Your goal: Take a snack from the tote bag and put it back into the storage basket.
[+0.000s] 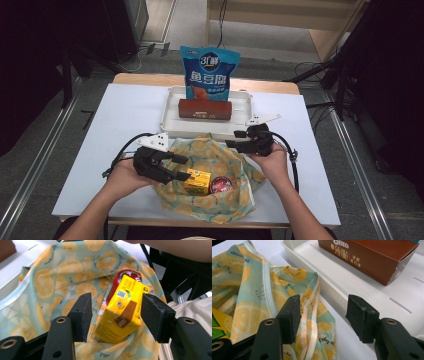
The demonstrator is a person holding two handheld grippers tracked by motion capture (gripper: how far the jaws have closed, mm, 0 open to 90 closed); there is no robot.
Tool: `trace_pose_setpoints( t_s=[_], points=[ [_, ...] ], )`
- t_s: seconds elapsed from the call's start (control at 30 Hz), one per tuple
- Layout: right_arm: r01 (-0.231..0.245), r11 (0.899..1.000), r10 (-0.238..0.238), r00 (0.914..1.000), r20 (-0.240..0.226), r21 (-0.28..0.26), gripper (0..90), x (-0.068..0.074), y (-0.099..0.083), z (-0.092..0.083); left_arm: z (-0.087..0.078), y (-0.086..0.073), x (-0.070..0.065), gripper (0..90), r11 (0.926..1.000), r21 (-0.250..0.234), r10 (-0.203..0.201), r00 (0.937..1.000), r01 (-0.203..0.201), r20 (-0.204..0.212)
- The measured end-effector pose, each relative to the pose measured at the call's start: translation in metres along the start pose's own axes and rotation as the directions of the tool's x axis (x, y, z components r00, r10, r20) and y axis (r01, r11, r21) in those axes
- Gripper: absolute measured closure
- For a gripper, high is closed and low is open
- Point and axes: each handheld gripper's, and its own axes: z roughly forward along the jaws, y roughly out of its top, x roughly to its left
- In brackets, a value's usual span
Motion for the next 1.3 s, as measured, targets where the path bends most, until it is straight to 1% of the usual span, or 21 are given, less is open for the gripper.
trace_pose_setpoints(
  t_s=[0.07,0.2,0.27,0.37,0.4,0.57,0.63,0.67,0.73,0.8,0.83,0.87,0.97,1.03,1.1,1.17,1.3],
  points=[
    [0.001,1.000,-0.001,1.0000,0.000,-0.001,46.6,0.000,0.000,0.000,0.002,0.000,-0.001,43.0,0.9999,0.011,0.012,0.9999,-0.012,0.000],
    [-0.006,1.000,0.006,1.0000,0.003,0.000,46.5,-0.001,0.000,-0.001,0.010,-0.001,-0.003,42.9,0.9995,0.026,0.017,0.9998,-0.018,0.012],
    [-0.007,1.000,0.007,1.0000,0.003,0.001,46.5,-0.002,0.000,-0.001,0.013,-0.001,-0.004,41.8,0.9989,0.035,0.032,0.9993,-0.033,0.018],
    [-0.007,1.000,0.007,1.0000,0.004,0.000,46.6,-0.002,0.000,-0.001,0.018,-0.003,-0.005,41.3,0.9983,0.032,0.047,0.9986,-0.048,0.024],
    [-0.007,1.000,0.007,1.0000,0.006,0.001,46.6,-0.002,0.000,-0.001,0.020,-0.004,-0.005,41.3,0.9980,0.040,0.047,0.9985,-0.049,0.028],
    [-0.005,1.000,0.005,1.0000,0.004,0.000,46.6,-0.002,0.000,-0.001,0.028,-0.007,-0.003,38.8,0.9981,0.033,0.051,0.9974,-0.053,0.051],
    [0.000,1.000,0.000,0.9999,-0.017,-0.009,46.1,-0.002,0.000,0.000,0.031,-0.008,0.000,37.7,0.9981,0.033,0.050,0.9965,-0.052,0.068],
    [-0.003,1.000,0.003,0.9996,-0.027,-0.014,45.9,-0.001,0.000,-0.001,0.033,-0.009,0.001,37.5,0.9989,0.023,0.040,0.9963,-0.042,0.077],
    [0.004,1.000,-0.005,0.9996,-0.029,-0.021,45.2,-0.001,0.000,-0.001,0.036,-0.009,0.001,38.5,0.9974,0.045,0.052,0.9962,-0.056,0.069],
    [0.008,1.000,-0.009,0.9994,-0.033,-0.025,44.8,-0.001,0.000,-0.001,0.040,-0.011,0.003,38.6,0.9971,0.054,0.049,0.9956,-0.054,0.080],
    [0.007,1.000,-0.008,0.9994,-0.034,-0.022,44.5,0.000,0.000,-0.001,0.041,-0.011,0.002,38.7,0.9970,0.058,0.047,0.9958,-0.051,0.079],
    [0.008,1.000,-0.009,0.9994,-0.033,-0.022,44.3,0.000,0.000,-0.001,0.042,-0.011,0.002,39.2,0.9962,0.064,0.054,0.9954,-0.059,0.079],
    [0.009,1.000,-0.010,0.9994,-0.034,-0.023,43.3,0.000,0.000,-0.001,0.043,-0.012,0.003,40.9,0.9968,0.052,0.056,0.9949,-0.060,0.084],
    [0.011,1.000,-0.011,0.9994,-0.033,-0.024,42.9,0.000,0.000,0.000,0.043,-0.012,0.003,41.9,0.9961,0.050,0.068,0.9938,-0.072,0.088],
    [0.009,1.000,-0.010,0.9993,-0.035,-0.019,42.4,0.000,0.000,0.000,0.044,-0.013,0.002,42.8,0.9963,0.042,0.071,0.9932,-0.075,0.092],
    [0.014,1.000,-0.015,0.9994,-0.030,-0.018,42.2,0.000,0.000,0.001,0.044,-0.013,0.002,43.7,0.9961,0.044,0.072,0.9928,-0.076,0.096],
    [0.013,1.000,-0.014,0.9995,-0.028,-0.016,42.1,0.001,0.000,0.001,0.043,-0.011,0.002,46.1,0.9955,0.052,0.075,0.9933,-0.079,0.089]
  ],
)
